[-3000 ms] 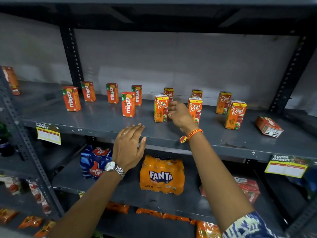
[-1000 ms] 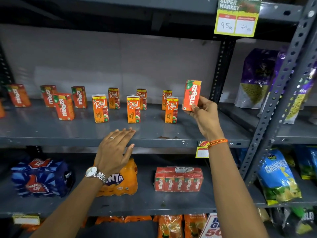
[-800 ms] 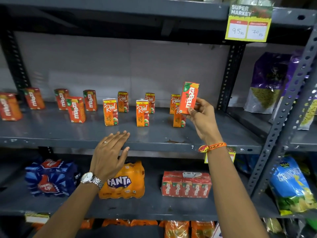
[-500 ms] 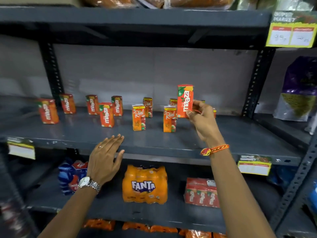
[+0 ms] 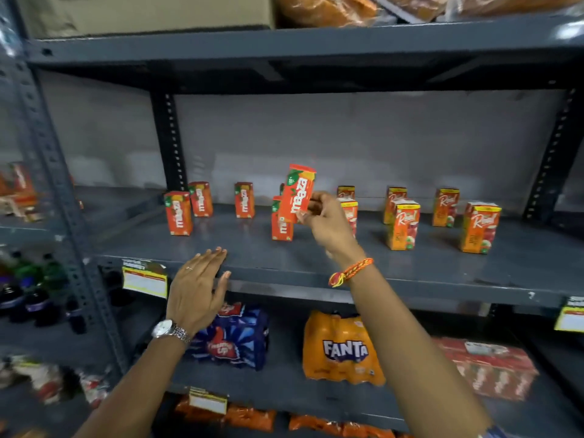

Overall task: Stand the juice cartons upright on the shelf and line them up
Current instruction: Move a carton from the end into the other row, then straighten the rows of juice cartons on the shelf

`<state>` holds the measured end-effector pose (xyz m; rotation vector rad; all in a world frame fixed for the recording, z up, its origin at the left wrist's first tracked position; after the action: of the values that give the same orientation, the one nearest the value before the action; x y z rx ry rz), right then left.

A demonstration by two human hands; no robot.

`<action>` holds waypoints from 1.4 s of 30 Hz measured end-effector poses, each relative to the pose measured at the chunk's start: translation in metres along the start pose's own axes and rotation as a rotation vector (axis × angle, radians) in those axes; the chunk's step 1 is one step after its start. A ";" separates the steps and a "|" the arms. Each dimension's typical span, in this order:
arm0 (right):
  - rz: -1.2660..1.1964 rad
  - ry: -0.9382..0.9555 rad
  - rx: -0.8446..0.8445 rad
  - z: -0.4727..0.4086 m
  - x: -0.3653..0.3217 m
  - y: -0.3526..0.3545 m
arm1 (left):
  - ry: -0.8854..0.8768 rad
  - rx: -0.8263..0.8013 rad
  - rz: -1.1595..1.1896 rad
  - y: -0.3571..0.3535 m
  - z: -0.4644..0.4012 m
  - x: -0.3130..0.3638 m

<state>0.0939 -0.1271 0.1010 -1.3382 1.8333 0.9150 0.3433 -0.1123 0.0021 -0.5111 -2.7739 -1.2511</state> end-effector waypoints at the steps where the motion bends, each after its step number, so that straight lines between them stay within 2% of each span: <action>1: 0.043 0.001 -0.026 -0.001 0.000 -0.019 | 0.010 0.004 -0.001 0.002 -0.002 -0.011; 7: 0.283 0.006 -0.120 -0.013 0.008 -0.113 | -0.053 0.005 -0.010 0.011 -0.006 -0.045; 15: 0.555 -0.077 -0.100 -0.047 0.056 -0.156 | -0.064 0.016 0.083 0.013 -0.008 -0.049; 21: 0.556 -0.116 -0.123 -0.041 0.054 -0.159 | 0.072 0.074 0.152 0.029 -0.024 -0.052; 24: 0.560 -0.066 -0.134 -0.035 0.046 -0.150 | 0.167 -0.014 0.255 0.027 -0.051 -0.059; 27: 0.357 0.036 -0.005 -0.020 0.030 -0.120 | 0.206 -0.202 0.475 0.004 -0.085 -0.060; 30: 0.307 0.188 0.249 -0.002 0.011 -0.067 | 0.279 -0.374 0.663 -0.019 -0.108 -0.057; 33: 0.304 0.125 0.445 0.001 0.025 -0.024 | 0.312 -0.465 0.757 -0.040 -0.121 -0.051; 35: 0.307 -0.022 0.372 -0.012 0.052 -0.020 | 0.300 -0.507 0.767 -0.052 -0.126 -0.045; 38: 0.338 -0.175 0.118 -0.028 0.084 -0.037 | 0.293 -0.520 0.726 -0.061 -0.130 -0.040; 40: 0.290 -0.214 0.026 -0.031 0.090 -0.049 | 0.310 -0.508 0.705 -0.063 -0.132 -0.042; 42: 0.312 -0.193 0.001 -0.031 0.083 -0.053 | 0.308 -0.487 0.677 -0.063 -0.133 -0.043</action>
<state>0.1216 -0.2058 0.0393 -0.9400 1.9185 1.1600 0.3523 -0.2611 0.0382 -1.0606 -1.7873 -1.6122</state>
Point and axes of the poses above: each hand's wrist, its own z-axis away from the middle knuckle, its own y-axis out of the back of the hand, x = y × z, the point moved 10 cm from there along -z, towards the middle knuckle, and after that the axes turned 7 degrees about y, right-handed, at the moved point
